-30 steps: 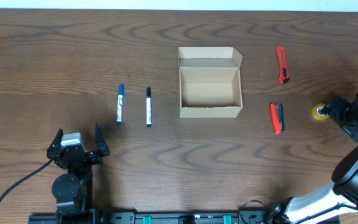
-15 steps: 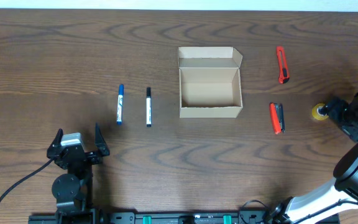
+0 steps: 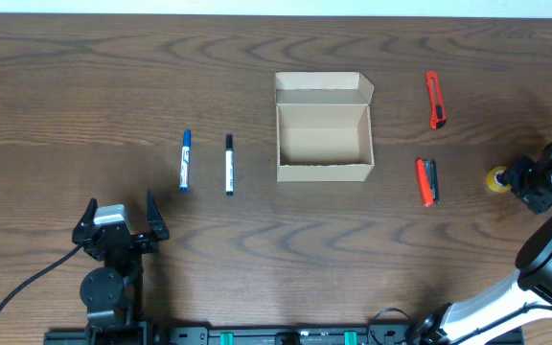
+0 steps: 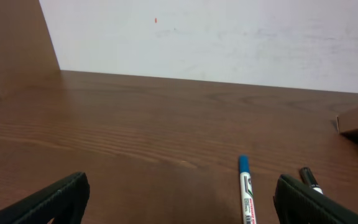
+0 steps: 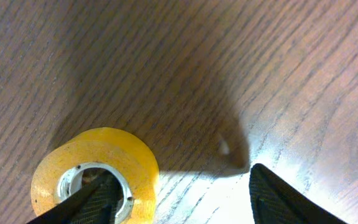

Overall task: Pack container
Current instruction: 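Lower the right gripper and grasp the yellow tape roll, then carry the tape roll into the cardboard box and release it, then move the right gripper over the red stapler, then lower the right gripper and grasp the red stapler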

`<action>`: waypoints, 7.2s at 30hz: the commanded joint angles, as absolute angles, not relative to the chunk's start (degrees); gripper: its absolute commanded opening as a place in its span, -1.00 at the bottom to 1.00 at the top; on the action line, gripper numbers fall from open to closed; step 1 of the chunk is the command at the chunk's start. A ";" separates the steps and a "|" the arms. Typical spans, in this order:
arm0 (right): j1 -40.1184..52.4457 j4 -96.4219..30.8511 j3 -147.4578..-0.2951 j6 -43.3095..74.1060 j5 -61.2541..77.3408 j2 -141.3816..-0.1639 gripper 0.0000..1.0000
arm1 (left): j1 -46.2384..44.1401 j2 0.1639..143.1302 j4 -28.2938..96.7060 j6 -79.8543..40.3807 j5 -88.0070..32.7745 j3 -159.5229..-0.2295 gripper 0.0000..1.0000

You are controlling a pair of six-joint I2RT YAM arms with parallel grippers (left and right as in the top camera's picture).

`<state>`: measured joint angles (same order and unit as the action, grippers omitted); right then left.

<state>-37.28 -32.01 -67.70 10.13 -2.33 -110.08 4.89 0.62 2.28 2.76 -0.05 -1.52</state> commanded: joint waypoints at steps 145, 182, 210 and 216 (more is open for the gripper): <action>-1.80 -90.67 -114.13 5.74 -6.33 -99.00 0.74 | 5.23 0.25 4.36 2.15 0.19 -0.27 0.91; -9.32 -48.62 -69.80 -15.31 4.12 -97.89 0.98 | 5.23 0.25 4.36 2.15 0.19 -0.27 0.90; -9.34 -46.41 -68.23 -9.87 3.01 -106.15 0.99 | 5.23 0.25 4.36 2.15 0.19 -0.27 0.90; -9.37 -44.34 -66.04 -9.82 3.03 -106.15 0.98 | 5.23 0.25 4.36 2.15 0.19 -0.27 0.90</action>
<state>-9.04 -44.84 -67.46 -10.74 3.05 -105.56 4.89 0.62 2.31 2.76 -0.05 -1.54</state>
